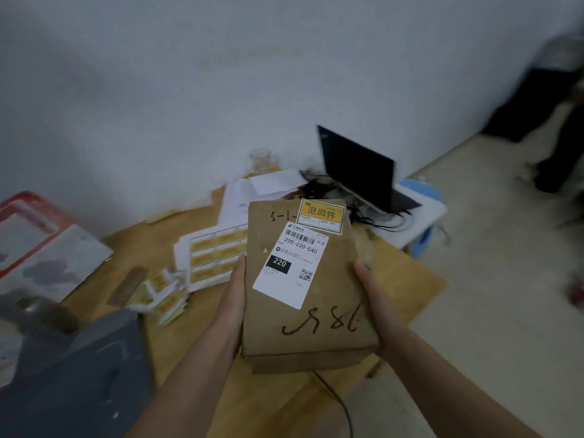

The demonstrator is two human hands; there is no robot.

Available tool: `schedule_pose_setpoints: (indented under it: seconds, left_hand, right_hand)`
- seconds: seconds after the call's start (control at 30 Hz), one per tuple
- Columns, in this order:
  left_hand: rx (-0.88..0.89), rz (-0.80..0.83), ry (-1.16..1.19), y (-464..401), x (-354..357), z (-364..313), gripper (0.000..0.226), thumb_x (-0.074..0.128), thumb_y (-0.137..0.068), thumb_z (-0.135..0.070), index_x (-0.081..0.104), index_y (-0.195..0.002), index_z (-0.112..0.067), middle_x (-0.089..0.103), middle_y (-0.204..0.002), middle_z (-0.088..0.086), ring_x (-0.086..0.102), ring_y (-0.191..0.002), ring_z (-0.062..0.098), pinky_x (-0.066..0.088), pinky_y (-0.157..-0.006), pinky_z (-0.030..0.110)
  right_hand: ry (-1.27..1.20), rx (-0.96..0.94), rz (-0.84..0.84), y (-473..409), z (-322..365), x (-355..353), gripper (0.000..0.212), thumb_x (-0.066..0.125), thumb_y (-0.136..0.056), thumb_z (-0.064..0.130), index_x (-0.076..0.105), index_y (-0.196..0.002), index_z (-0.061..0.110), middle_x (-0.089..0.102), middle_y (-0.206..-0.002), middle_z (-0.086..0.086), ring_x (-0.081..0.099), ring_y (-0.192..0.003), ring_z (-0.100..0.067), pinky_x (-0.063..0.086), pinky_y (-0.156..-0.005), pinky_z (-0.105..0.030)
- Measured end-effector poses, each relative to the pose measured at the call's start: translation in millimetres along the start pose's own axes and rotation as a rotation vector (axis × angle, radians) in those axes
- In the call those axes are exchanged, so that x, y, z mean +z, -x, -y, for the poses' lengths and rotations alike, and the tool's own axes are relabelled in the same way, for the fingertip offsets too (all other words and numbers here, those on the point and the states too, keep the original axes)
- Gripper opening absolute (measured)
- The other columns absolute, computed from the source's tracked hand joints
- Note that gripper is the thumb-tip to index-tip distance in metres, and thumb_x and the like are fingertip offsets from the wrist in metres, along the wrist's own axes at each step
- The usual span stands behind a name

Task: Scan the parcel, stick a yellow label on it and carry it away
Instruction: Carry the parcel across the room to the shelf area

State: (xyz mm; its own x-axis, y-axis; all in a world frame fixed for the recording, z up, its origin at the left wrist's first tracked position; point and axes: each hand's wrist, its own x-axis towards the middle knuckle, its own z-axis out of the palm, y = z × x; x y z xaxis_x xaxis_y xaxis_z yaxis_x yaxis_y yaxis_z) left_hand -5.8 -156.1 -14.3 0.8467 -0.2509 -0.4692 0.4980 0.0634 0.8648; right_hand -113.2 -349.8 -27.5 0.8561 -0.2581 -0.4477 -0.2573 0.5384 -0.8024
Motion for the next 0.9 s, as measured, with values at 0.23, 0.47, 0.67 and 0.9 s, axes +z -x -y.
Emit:
schedule_pose_setpoints:
  seconds: [0.23,0.47,0.67,0.9]
  left_hand:
    - [-0.022,0.384,-0.273,37,171,37,0.052,0.033,-0.092,-0.06,0.07,-0.086,-0.024,0.076,-0.065,-0.001,0.071,-0.056,0.012,0.052,-0.048,0.019]
    - [-0.17,0.86,-0.526,103,299,95,0.062,0.052,-0.068,-0.076,0.069,-0.102,-0.027,0.077,-0.094,-0.005,0.071,-0.088,0.01,0.05,-0.072,0.03]
    - [-0.233,1.096,-0.589,149,391,158,0.101,0.076,-0.039,-0.074,0.051,-0.131,-0.039,0.062,-0.13,-0.002,0.056,-0.12,0.026,0.052,-0.085,0.043]
    - [-0.24,1.26,-0.553,215,481,210,0.077,0.072,-0.059,-0.064,0.055,-0.128,-0.036,0.059,-0.127,0.009,0.051,-0.112,0.032,0.035,-0.1,0.054]
  right_hand:
    - [-0.141,-0.116,-0.285,93,42,-143,0.045,0.052,-0.088,0.05,0.065,-0.113,0.015,0.076,-0.098,-0.015,0.075,-0.081,-0.028,0.06,-0.063,-0.034]
    - [-0.346,-0.293,-0.551,203,50,-272,0.032,0.049,-0.092,0.044,0.067,-0.094,0.018,0.077,-0.075,-0.008,0.074,-0.063,-0.022,0.057,-0.058,-0.034]
    - [-0.465,-0.394,-0.709,291,39,-370,0.051,0.043,-0.09,0.055,0.071,-0.104,0.014,0.076,-0.086,-0.012,0.073,-0.075,-0.026,0.058,-0.071,-0.039]
    - [-0.388,-0.491,-0.881,379,35,-443,0.061,0.038,-0.088,0.065,0.07,-0.108,0.016,0.074,-0.102,-0.015,0.071,-0.092,-0.03,0.055,-0.078,-0.042]
